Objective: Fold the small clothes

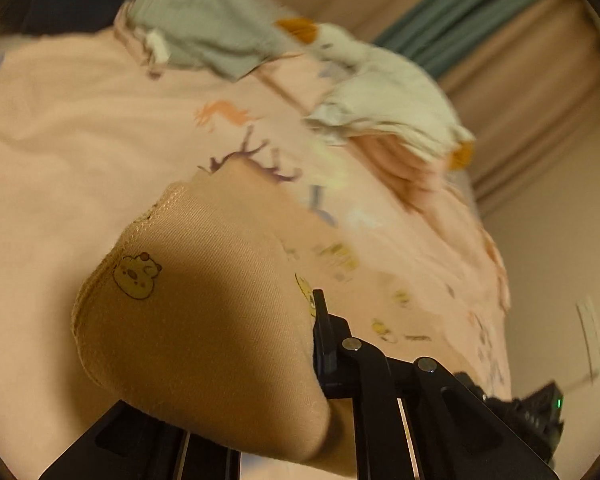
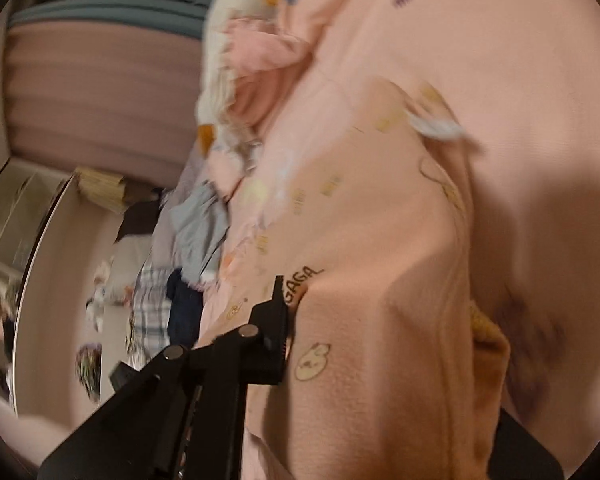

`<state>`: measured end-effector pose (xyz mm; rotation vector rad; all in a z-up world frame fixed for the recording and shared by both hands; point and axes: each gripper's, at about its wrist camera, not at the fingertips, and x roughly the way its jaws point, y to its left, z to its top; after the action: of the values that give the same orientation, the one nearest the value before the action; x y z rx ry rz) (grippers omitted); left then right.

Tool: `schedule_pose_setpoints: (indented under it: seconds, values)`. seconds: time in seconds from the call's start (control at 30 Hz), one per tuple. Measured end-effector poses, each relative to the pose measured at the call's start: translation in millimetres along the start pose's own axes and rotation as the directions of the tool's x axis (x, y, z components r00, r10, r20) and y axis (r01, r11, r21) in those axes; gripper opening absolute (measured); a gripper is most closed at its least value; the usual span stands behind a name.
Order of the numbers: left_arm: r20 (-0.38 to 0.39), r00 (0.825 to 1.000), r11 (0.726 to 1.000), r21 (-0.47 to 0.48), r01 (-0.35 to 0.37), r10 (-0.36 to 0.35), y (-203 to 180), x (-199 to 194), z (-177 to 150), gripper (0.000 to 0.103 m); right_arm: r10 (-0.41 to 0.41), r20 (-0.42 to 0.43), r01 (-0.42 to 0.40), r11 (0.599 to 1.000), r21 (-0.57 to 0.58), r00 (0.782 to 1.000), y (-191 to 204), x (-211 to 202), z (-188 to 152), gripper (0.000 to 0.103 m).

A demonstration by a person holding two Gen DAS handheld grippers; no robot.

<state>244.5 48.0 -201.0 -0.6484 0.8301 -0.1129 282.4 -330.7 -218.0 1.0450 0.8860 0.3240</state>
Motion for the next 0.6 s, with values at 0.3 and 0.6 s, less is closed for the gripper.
schedule_pose_setpoints:
  seconds: [0.3,0.6]
  values:
    - [-0.043,0.999,0.998,-0.060,-0.028,0.026,61.4,-56.1,-119.4,0.024,-0.211,-0.082,0.204,0.975,-0.087,0.974,-59.5,-88.8,-96.6,0.013]
    - [0.193,0.878,0.898,-0.098,-0.428,0.439,84.7,-130.4,-91.0,0.024,-0.527,0.211,0.551,0.832,-0.073,0.823,-69.3,-189.5,-102.4,0.010]
